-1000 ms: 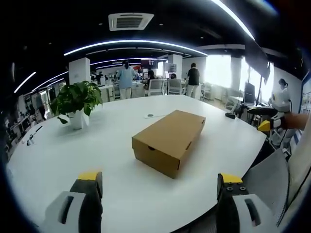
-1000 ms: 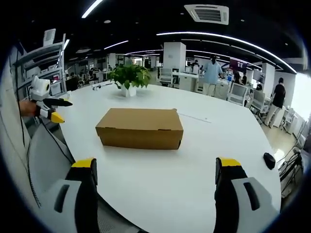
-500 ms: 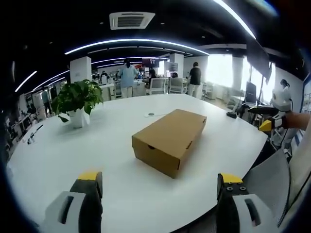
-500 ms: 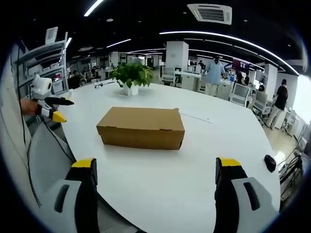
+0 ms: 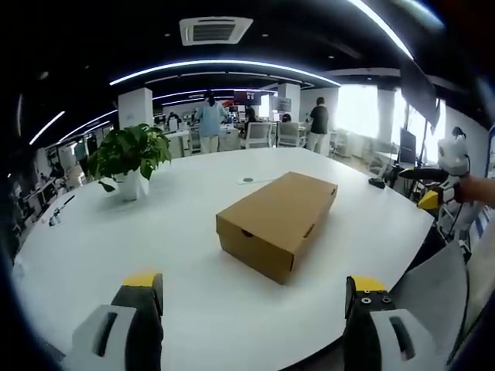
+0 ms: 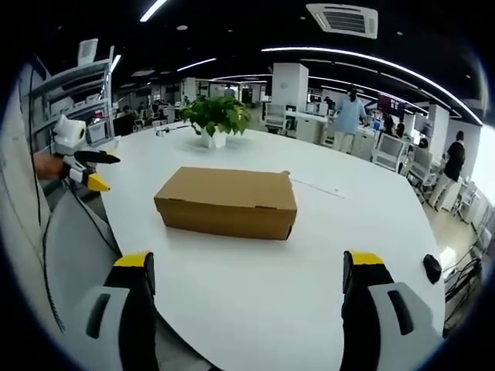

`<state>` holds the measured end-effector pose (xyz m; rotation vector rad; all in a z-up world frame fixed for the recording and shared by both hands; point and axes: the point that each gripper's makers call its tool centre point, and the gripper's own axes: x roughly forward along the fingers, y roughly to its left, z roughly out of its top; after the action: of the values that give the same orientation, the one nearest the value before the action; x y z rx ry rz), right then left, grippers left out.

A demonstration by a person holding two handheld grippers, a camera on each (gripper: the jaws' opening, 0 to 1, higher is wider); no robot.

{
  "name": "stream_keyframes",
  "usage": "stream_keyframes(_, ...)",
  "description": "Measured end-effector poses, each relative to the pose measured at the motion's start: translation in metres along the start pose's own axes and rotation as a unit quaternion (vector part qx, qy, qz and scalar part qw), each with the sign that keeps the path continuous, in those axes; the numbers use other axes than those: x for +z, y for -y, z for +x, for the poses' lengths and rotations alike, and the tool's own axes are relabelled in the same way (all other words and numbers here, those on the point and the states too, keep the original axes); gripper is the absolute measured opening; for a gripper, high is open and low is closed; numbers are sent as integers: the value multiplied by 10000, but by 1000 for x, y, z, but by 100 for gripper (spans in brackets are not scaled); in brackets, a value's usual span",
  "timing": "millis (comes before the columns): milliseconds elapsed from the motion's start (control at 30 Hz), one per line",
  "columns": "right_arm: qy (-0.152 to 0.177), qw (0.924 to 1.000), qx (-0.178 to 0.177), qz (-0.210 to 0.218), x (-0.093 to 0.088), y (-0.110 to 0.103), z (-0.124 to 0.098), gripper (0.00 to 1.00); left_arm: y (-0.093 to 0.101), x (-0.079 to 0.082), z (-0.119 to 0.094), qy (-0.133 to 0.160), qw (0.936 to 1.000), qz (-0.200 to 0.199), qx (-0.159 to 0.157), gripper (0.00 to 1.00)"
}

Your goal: Operate the shoe box by opening the lid, removing the specified soft item, and placing it in the target area until the item is outside and the box remains undamaged.

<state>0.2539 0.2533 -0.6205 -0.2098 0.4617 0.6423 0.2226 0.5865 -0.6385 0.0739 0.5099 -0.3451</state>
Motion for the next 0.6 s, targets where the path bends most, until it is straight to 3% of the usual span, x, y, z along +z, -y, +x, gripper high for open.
stream_keyframes(600,-220,9979,486,-373,2,8,23,96,10,0,11,-38,10000,22,-48,100)
